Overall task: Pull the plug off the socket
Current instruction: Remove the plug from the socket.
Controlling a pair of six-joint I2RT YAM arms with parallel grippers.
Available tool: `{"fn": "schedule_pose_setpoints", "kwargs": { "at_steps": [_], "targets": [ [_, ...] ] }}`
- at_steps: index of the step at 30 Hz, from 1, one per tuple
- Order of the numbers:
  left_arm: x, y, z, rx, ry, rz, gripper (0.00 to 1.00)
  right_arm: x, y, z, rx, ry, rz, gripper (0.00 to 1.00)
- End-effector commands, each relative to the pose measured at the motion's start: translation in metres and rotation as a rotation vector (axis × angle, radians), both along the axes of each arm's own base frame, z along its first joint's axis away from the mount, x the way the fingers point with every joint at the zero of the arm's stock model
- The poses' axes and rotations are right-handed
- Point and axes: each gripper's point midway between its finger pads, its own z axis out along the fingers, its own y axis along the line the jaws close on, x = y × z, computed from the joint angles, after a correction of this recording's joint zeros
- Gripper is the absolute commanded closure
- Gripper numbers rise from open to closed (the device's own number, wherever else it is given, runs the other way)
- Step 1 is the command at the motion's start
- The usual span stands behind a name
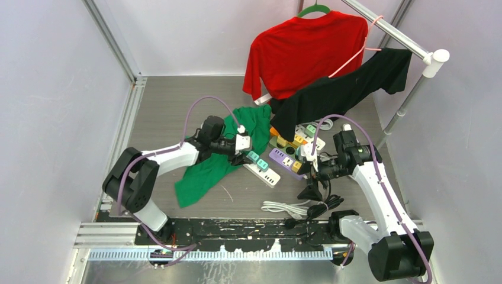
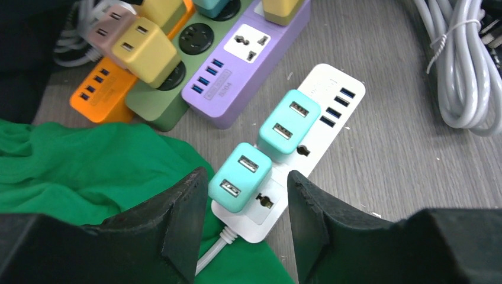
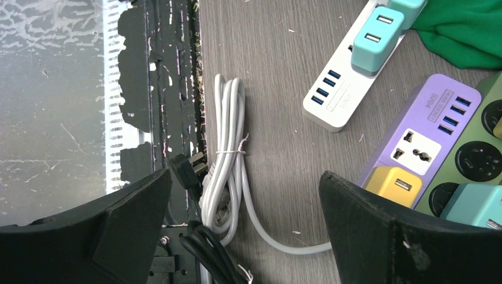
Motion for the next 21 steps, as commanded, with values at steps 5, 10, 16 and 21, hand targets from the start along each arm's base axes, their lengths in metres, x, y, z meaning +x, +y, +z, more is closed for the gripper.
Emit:
{"fn": "schedule_pose_setpoints", "kwargs": {
  "at_steps": [5,10,16,21],
  "targets": [
    [-0.004,-0.010,-0.003,-0.004,0.023,-0.129,0.48,-0.002,0.001,0.001,-0.002,-0.028,0.024,0.00],
    [0.000,-0.011,-0.011,0.010,0.043,-0.126,0.49,-0.001,0.001,0.000,-0.005,-0.027,0.026,0.00],
    [0.003,-0.011,-0.018,0.027,0.047,-0.115,0.49,-0.001,0.001,-0.003,-0.010,-0.021,0.029,0.01],
    [0.007,-0.011,-0.017,0.029,0.025,-0.097,0.47,-0.001,0.001,-0.004,-0.014,-0.015,0.031,0.01]
  ]
}}
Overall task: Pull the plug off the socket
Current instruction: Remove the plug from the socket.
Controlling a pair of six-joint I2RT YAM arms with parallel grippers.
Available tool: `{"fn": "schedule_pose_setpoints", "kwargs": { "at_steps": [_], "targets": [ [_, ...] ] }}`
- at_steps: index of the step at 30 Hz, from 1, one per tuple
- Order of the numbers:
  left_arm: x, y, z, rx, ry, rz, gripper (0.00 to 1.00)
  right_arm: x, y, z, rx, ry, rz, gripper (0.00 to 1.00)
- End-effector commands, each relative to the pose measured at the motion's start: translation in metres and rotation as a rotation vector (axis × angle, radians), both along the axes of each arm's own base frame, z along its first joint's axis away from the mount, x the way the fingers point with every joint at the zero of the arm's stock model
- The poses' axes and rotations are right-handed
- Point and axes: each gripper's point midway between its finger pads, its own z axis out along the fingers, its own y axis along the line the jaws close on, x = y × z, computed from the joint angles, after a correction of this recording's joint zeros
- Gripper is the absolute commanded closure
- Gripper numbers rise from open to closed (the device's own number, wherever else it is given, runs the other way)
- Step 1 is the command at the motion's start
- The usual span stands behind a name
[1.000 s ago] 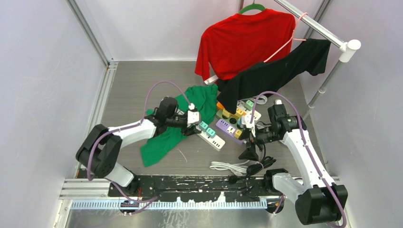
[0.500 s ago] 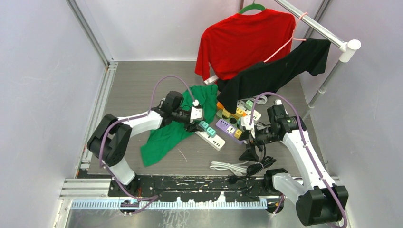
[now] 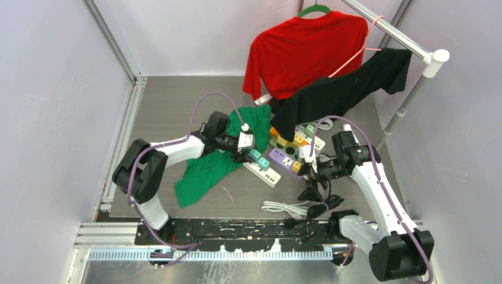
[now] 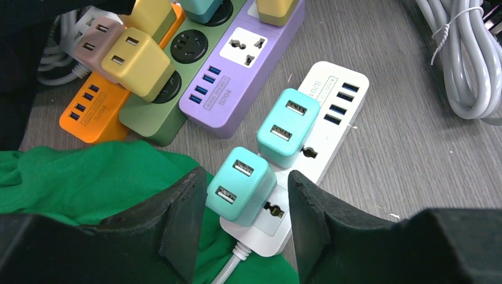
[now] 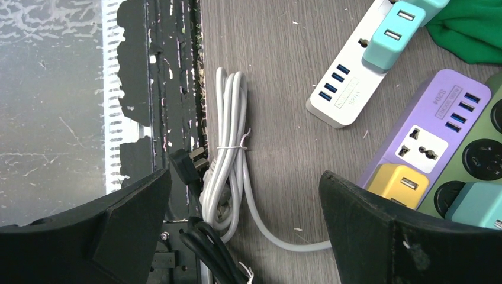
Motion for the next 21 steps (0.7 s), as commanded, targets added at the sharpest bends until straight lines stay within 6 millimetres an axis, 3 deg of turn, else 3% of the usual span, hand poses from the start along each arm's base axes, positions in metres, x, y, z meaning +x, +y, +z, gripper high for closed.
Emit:
{"fn": "schedule_pose_setpoints", "kwargs": {
  "at_steps": [1,12,14,15,21],
  "targets": [
    [0.0013,0.0023,-0.0043,0.015,0.002,0.008,0.46,0.0007,0.0024,0.0006,0.008,-0.017,0.020,0.01],
    [0.0035,0.0020,-0.0043,0.006,-0.008,0.023,0.42,0.0004,0.0020,-0.0005,0.003,-0.015,0.021,0.01],
    [0.0043,0.0022,-0.0047,0.007,-0.011,0.027,0.27,0.0001,0.0020,-0.0008,0.003,-0.014,0.021,0.01],
    [0.0044,0.0024,-0.0049,0.007,-0.011,0.028,0.26,0.0002,0.0021,-0.0008,0.003,-0.014,0.021,0.01],
    [0.0051,0.0019,-0.0067,0.007,-0.006,0.032,0.27,0.0003,0.0018,-0.0013,0.000,-0.012,0.021,0.01]
  ]
}}
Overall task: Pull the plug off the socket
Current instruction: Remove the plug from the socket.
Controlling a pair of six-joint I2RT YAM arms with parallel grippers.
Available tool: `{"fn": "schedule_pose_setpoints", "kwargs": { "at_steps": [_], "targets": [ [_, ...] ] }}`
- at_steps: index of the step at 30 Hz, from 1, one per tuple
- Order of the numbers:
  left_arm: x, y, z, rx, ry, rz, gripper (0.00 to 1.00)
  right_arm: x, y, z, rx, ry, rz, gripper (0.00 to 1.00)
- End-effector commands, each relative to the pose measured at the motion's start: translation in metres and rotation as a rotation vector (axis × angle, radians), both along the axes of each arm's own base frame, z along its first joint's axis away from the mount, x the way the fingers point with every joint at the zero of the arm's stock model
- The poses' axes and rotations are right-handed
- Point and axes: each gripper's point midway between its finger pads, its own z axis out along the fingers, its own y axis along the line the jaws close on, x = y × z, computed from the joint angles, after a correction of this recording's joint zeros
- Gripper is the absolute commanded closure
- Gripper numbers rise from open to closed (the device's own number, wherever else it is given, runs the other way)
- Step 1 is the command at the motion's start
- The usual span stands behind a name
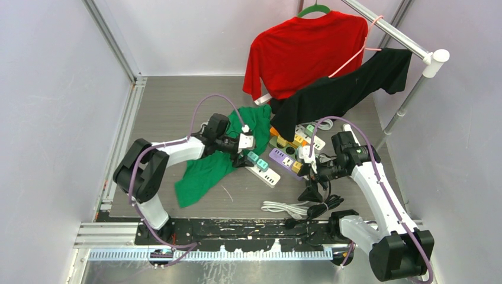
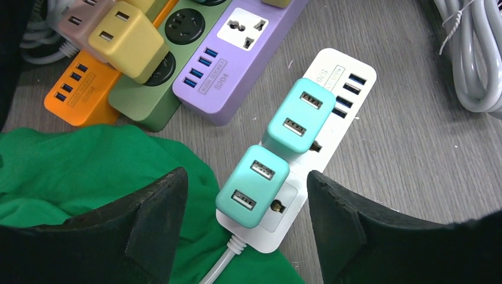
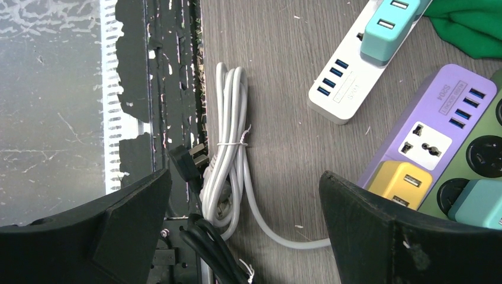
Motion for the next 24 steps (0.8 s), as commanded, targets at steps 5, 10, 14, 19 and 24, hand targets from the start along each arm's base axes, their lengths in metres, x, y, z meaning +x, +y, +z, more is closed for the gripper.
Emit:
{"fn": "schedule_pose_setpoints", "kwargs": {
  "at_steps": [5,10,14,19,24],
  "targets": [
    [0.003,-0.004,0.000,-0.016,0.012,-0.011,0.32,0.002,0.003,0.001,0.012,-0.015,0.019,0.00],
    [0.001,-0.006,-0.006,-0.005,0.051,-0.023,0.43,0.001,0.003,0.001,0.011,-0.014,0.021,0.01],
    [-0.001,-0.007,-0.007,-0.002,0.081,-0.026,0.57,0.001,0.003,0.001,0.011,-0.013,0.022,0.00],
    [-0.008,-0.008,0.000,0.003,0.115,-0.011,0.79,0.000,0.003,0.000,0.009,-0.008,0.026,0.00],
    [-0.022,-0.012,-0.005,0.075,0.090,0.076,0.91,0.000,0.005,-0.002,0.004,-0.002,0.038,0.00]
  ]
}}
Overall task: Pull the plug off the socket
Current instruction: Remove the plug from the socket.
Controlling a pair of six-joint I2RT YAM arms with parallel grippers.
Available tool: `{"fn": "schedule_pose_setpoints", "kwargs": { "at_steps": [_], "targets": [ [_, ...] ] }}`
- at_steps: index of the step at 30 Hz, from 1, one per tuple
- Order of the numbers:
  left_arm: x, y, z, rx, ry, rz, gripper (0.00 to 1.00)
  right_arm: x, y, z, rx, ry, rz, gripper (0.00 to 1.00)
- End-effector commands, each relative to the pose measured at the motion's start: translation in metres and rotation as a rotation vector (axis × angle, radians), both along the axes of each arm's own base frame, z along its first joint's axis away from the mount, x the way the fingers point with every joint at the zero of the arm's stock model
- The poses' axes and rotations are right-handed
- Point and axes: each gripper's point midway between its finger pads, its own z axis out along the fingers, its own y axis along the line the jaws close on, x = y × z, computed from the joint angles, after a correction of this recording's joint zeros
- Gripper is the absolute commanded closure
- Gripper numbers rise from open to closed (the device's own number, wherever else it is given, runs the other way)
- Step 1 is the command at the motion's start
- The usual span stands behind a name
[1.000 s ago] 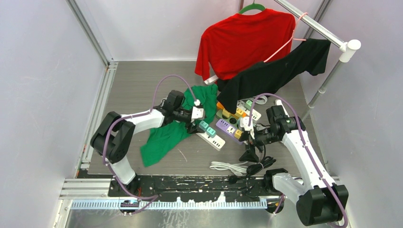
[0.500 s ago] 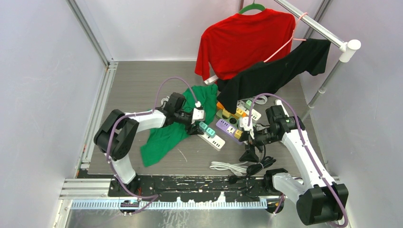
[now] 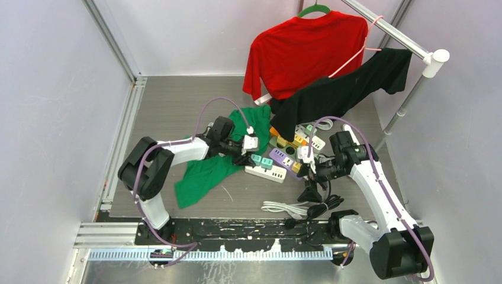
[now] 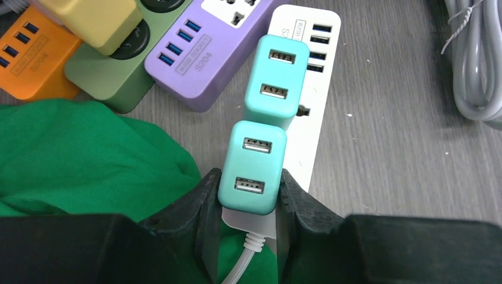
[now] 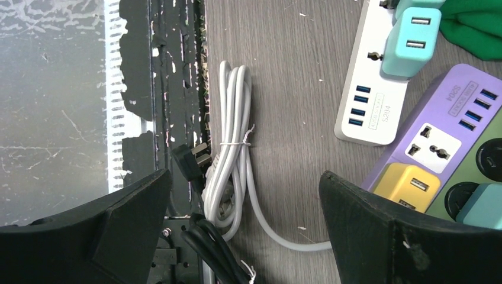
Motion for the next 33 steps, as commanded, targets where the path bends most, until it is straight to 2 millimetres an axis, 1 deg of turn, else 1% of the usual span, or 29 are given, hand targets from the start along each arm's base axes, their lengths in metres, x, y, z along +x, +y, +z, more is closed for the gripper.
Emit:
{"fn": "schedule_pose_setpoints", "kwargs": {
  "at_steps": [1,4,6,7,9,11,14,15,17,18,19,20,22,23,26,27,29,30,31,33],
  "targets": [
    [-0.018,-0.010,0.019,0.019,-0.028,0.065,0.93,0.000,0.004,0.001,0.009,-0.015,0.030,0.00],
    [-0.029,-0.011,0.022,0.017,-0.050,0.146,0.94,0.003,0.007,-0.001,0.005,-0.013,0.031,0.00],
    [-0.038,-0.012,0.029,0.001,-0.065,0.196,0.94,0.007,0.010,-0.002,0.007,-0.024,0.021,0.00],
    [-0.045,-0.015,0.032,-0.012,-0.065,0.214,0.94,0.012,0.012,-0.002,0.010,-0.040,0.016,0.00],
    [-0.052,-0.016,0.037,-0.032,-0.065,0.273,0.92,0.020,0.018,-0.002,0.018,-0.063,0.012,0.00],
    [-0.060,-0.017,0.037,-0.031,-0.061,0.312,0.92,0.026,0.026,-0.001,0.024,-0.083,0.034,0.00],
    [-0.062,-0.016,0.034,-0.040,-0.020,0.385,0.90,0.039,0.039,0.008,0.067,-0.129,0.085,0.00],
    [-0.060,-0.015,0.031,-0.044,0.006,0.425,0.88,0.044,0.044,0.009,0.077,-0.137,0.099,0.00],
    [-0.058,-0.013,0.027,-0.047,0.030,0.465,0.84,0.054,0.055,0.008,0.086,-0.135,0.110,0.03],
    [-0.059,-0.013,0.027,-0.052,0.037,0.469,0.82,0.061,0.062,0.008,0.093,-0.157,0.111,0.05],
    [-0.060,-0.014,0.027,-0.065,0.041,0.470,0.78,0.063,0.069,0.005,0.089,-0.158,0.109,0.06],
    [-0.061,-0.014,0.029,-0.077,0.041,0.472,0.72,0.066,0.073,0.001,0.073,-0.165,0.095,0.08],
    [-0.061,-0.015,0.035,-0.100,0.033,0.473,0.62,0.071,0.075,-0.007,0.045,-0.172,0.072,0.10],
    [-0.061,-0.015,0.039,-0.115,0.027,0.474,0.56,0.073,0.076,-0.010,0.039,-0.172,0.057,0.11],
    [-0.064,-0.015,0.058,-0.182,0.001,0.462,0.44,0.077,0.079,-0.019,0.030,-0.171,0.039,0.13],
    [-0.066,-0.013,0.061,-0.196,-0.008,0.453,0.40,0.077,0.081,-0.020,0.027,-0.173,0.043,0.14],
    [-0.071,-0.010,0.072,-0.231,-0.025,0.437,0.31,0.077,0.085,-0.025,0.014,-0.179,0.053,0.16],
    [-0.073,-0.007,0.073,-0.240,-0.032,0.433,0.28,0.076,0.086,-0.029,0.004,-0.180,0.058,0.17],
    [-0.076,-0.004,0.083,-0.270,-0.047,0.426,0.25,0.076,0.087,-0.032,-0.006,-0.184,0.067,0.19],
    [-0.082,0.003,0.093,-0.313,-0.067,0.423,0.17,0.074,0.089,-0.037,-0.021,-0.194,0.083,0.20]
  ]
}}
